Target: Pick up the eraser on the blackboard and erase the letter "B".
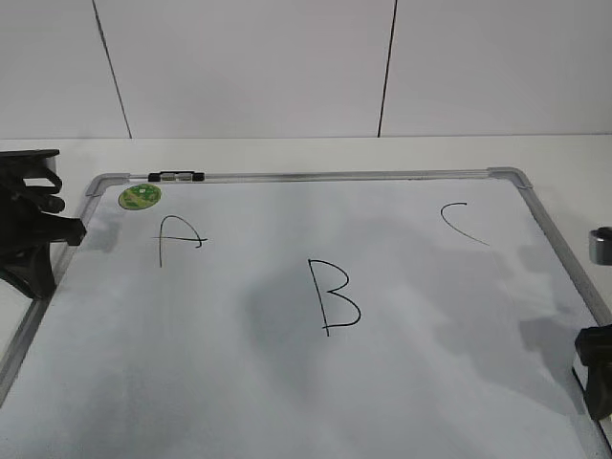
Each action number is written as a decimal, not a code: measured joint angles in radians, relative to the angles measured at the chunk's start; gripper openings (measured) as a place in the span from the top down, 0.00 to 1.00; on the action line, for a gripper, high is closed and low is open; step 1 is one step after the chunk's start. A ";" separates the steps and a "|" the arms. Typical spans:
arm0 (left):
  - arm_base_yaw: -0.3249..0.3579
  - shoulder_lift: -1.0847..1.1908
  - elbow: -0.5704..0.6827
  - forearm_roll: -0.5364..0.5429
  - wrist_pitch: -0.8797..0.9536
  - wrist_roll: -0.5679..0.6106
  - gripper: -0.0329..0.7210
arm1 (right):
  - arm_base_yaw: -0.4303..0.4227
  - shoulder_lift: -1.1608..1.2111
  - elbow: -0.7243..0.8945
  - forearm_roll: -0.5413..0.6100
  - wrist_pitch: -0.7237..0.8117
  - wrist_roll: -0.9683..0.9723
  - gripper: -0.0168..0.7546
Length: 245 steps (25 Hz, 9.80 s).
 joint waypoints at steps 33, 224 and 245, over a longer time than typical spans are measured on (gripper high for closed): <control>0.000 0.000 0.000 0.000 0.002 0.000 0.92 | 0.000 0.082 -0.176 0.118 0.173 -0.069 0.28; 0.000 0.004 -0.002 -0.005 0.020 0.000 0.92 | -0.152 0.446 -0.598 0.176 0.090 -0.367 0.29; 0.000 0.004 -0.002 -0.005 0.020 0.000 0.92 | -0.152 0.468 -0.598 0.174 0.081 -0.369 0.29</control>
